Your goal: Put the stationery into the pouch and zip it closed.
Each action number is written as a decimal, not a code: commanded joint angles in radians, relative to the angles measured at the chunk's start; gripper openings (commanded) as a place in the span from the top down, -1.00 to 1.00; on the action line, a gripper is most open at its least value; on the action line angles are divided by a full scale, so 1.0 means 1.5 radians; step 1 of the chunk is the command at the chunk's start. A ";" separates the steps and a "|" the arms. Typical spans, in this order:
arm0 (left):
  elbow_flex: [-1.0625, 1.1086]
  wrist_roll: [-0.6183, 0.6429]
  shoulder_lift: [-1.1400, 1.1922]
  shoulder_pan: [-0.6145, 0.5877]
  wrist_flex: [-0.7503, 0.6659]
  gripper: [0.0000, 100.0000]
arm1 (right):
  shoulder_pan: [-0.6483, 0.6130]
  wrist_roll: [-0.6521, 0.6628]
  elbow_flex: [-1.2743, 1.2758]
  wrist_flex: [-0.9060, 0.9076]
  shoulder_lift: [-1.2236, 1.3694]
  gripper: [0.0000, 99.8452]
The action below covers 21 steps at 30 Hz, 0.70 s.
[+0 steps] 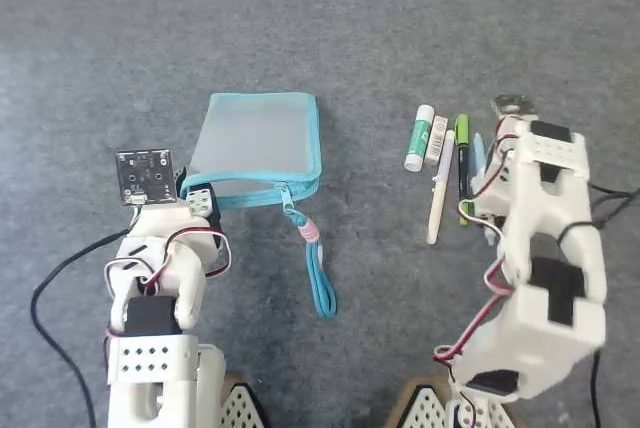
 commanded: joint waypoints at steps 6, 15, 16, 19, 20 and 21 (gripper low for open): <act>0.003 0.010 -0.011 0.001 -0.025 0.98 | -0.057 0.047 -0.009 0.105 -0.250 0.99; 0.014 0.009 -0.011 0.046 -0.025 0.98 | -0.168 0.060 -0.099 0.257 -0.411 0.99; 0.015 0.009 -0.011 0.050 -0.025 0.98 | -0.185 0.060 -0.114 0.279 -0.420 0.99; 0.015 0.009 -0.011 0.057 -0.025 0.98 | -0.247 0.060 -0.155 0.340 -0.438 0.99; 0.015 0.009 -0.009 0.057 -0.025 0.98 | -0.267 0.060 -0.162 0.345 -0.446 0.99; 0.015 0.009 -0.008 0.057 -0.025 0.98 | -0.285 0.060 -0.166 0.345 -0.452 0.99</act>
